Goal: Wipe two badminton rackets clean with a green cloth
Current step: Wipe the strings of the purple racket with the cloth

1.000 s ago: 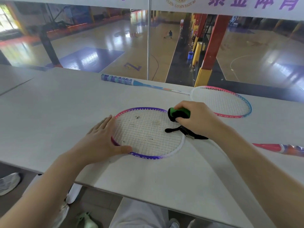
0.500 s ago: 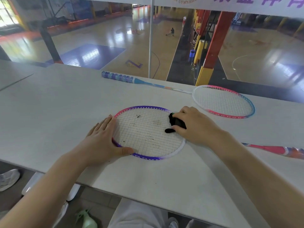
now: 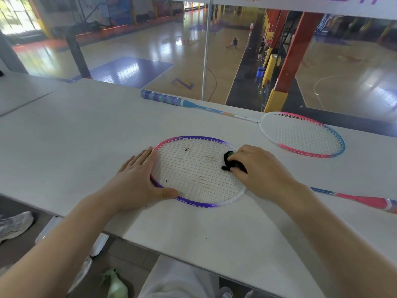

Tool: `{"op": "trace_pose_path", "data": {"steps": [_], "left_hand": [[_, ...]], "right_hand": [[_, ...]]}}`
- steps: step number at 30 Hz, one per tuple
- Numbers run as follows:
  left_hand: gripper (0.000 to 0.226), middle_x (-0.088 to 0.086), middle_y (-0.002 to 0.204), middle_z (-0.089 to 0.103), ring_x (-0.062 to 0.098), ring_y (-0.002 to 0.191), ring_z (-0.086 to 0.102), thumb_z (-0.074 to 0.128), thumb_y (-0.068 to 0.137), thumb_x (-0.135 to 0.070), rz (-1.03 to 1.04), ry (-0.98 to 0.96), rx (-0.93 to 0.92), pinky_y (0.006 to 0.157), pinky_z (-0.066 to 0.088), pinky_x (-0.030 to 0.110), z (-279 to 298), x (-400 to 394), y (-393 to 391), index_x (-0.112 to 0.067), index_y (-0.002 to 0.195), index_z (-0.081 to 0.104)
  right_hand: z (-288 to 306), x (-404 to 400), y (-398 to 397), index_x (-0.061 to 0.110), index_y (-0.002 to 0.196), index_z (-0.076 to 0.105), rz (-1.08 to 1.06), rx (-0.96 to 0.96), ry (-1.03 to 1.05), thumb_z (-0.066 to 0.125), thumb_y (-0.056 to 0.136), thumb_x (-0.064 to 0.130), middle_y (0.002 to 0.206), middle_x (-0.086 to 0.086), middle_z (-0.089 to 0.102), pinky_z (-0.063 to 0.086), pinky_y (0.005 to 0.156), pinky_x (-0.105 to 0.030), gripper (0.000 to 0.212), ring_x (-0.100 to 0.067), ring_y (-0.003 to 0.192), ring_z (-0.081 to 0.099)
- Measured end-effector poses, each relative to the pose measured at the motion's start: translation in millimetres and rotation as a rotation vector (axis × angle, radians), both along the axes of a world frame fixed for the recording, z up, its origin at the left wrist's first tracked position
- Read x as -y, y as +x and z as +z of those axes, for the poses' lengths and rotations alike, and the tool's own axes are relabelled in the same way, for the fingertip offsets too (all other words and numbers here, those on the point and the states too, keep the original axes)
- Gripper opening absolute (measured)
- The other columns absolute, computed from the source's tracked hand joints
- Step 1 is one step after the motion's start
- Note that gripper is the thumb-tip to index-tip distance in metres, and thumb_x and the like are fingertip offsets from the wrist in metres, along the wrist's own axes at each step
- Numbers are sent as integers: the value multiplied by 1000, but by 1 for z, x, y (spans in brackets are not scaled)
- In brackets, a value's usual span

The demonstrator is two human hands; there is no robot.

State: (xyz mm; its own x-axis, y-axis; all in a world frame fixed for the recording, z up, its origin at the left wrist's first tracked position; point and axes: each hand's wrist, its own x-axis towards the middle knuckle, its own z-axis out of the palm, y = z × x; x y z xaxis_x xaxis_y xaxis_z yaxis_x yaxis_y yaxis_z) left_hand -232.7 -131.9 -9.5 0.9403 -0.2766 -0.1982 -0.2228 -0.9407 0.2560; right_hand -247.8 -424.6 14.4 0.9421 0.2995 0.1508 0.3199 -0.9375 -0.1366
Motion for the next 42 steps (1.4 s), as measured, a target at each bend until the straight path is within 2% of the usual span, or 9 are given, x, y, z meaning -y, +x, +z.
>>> {"op": "trace_pose_path", "data": {"steps": [7, 13, 15, 19, 22, 28, 33, 40, 42], "left_hand": [[136, -5, 164, -10, 11, 150, -7, 41, 52, -94, 7, -30, 12, 120, -2, 31, -1, -2, 1, -22, 155, -10], [145, -6, 164, -12, 10, 150, -9, 22, 40, -105, -18, -13, 26, 118, -4, 30, -4, -4, 1, -23, 155, -12], [144, -6, 164, -13, 10, 150, -9, 23, 42, -105, -20, -2, 18, 119, -4, 31, -4, -3, 1, -23, 155, -13], [136, -5, 164, -14, 11, 149, -12, 33, 53, -100, -21, 20, 2, 120, -5, 32, -1, -2, 1, -22, 155, -14], [147, -6, 163, -15, 9, 149, -13, 19, 37, -106, -34, 19, 4, 120, -6, 31, -2, -5, 3, -23, 154, -15], [148, -7, 163, -15, 10, 149, -13, 15, 35, -106, -29, 18, 27, 122, -4, 33, -5, -5, 3, -24, 154, -15], [145, -7, 163, -14, 10, 149, -12, 19, 39, -105, -27, 21, 31, 122, -3, 34, -7, -6, 6, -24, 154, -15], [145, -8, 163, -14, 8, 149, -12, 17, 39, -107, -38, 6, 36, 121, -5, 32, -10, -8, 7, -24, 154, -14], [146, -8, 163, -14, 8, 149, -13, 16, 38, -107, -40, 2, 35, 120, -5, 32, -10, -8, 7, -24, 154, -15]], "right_hand": [[16, -12, -32, 32, 104, 67, 162, -218, 84, 63, 82, 24, 99, 17, 62, 47, 83, -22, 24, -3, 93, 55], [15, -8, -29, 35, 107, 65, 213, -335, 181, 69, 85, 27, 103, 22, 60, 41, 85, -9, 24, 5, 99, 52], [13, -1, -15, 34, 105, 65, 179, -301, 219, 71, 84, 27, 103, 20, 61, 43, 87, -12, 23, 2, 98, 54], [6, 11, 22, 30, 108, 65, 6, -144, 204, 68, 88, 27, 105, 8, 60, 47, 88, -30, 21, -13, 97, 55], [-2, 9, 47, 22, 112, 66, -95, -20, 170, 62, 92, 29, 107, 1, 57, 47, 83, -30, 21, -18, 95, 55], [-8, -5, 40, 19, 112, 67, -25, 9, 174, 61, 91, 22, 106, 2, 62, 50, 85, -33, 22, -16, 98, 57], [-1, -10, 14, 26, 108, 67, 74, -62, 134, 63, 87, 23, 102, 11, 59, 49, 85, -28, 21, -9, 96, 55], [13, -24, -22, 32, 101, 70, 267, -358, 170, 68, 85, 25, 98, 21, 63, 48, 84, -20, 18, 2, 94, 56], [14, -26, -20, 32, 102, 71, 277, -378, 186, 68, 86, 27, 98, 21, 63, 48, 84, -19, 17, 2, 94, 57]]}}
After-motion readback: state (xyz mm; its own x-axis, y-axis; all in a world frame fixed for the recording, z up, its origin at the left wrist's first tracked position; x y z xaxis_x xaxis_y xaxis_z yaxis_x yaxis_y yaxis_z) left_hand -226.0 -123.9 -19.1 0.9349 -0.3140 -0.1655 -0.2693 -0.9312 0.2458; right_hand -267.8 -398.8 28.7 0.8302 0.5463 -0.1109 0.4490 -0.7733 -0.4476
